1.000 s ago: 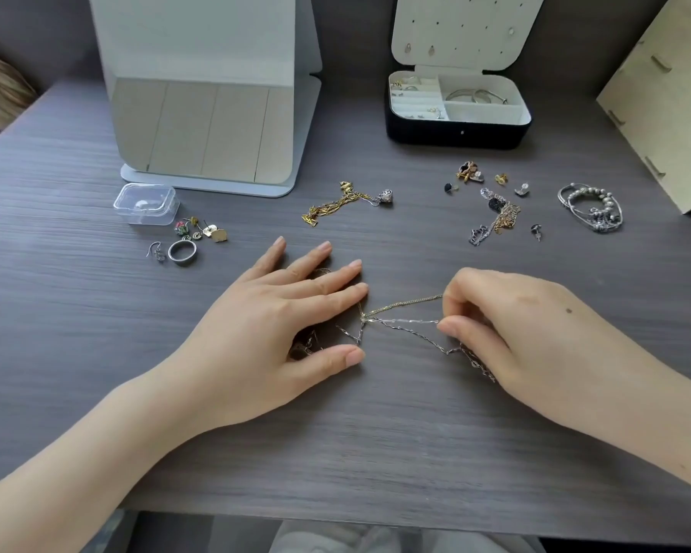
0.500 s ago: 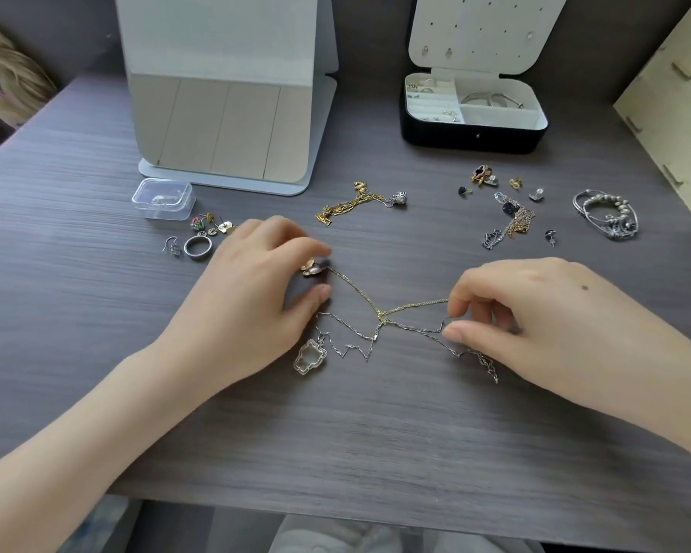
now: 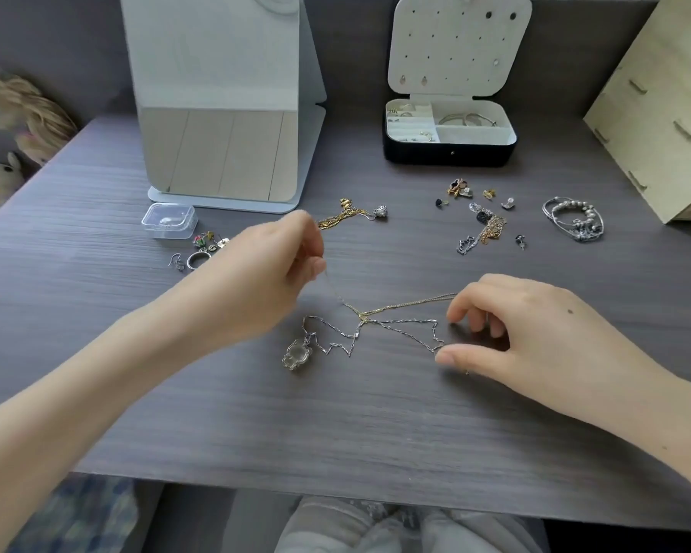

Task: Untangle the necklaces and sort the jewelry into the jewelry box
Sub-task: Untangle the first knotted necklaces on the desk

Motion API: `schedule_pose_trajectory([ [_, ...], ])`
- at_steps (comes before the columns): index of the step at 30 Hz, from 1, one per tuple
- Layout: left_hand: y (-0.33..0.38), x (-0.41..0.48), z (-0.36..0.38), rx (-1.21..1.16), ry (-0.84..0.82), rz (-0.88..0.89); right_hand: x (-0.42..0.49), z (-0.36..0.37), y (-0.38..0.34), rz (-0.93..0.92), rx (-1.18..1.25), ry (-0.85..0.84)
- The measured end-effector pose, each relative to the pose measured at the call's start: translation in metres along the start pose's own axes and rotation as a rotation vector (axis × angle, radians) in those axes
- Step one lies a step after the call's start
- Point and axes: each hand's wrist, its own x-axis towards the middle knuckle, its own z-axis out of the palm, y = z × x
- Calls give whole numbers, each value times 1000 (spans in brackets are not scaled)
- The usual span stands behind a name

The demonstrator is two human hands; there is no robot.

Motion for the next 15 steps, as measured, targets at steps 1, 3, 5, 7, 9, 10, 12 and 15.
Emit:
schedule_pose_trajectory([
  [1, 8, -3, -3, -63, 15, 17, -2, 1, 1, 5, -4, -1],
  [3, 26, -9, -5, -138, 14, 70, -5, 4, 1, 10, -4, 6],
  [5, 43, -15, -1, -201, -16, 117, -6, 7, 2, 7, 9, 17],
  [7, 55, -21, 8, -242, -37, 159, -6, 9, 2, -7, 9, 29],
  [9, 62, -26, 20, -263, -31, 213, -5, 11, 3, -15, 4, 43],
  [10, 64, -29, 27, -268, -20, 241, -4, 11, 4, -14, 8, 47],
  [12, 66, -35, 43, -261, 5, 310, -2, 11, 6, -15, 17, 52],
  [15, 69, -45, 67, -197, -23, 416, 4, 9, 9, -17, 53, 62],
])
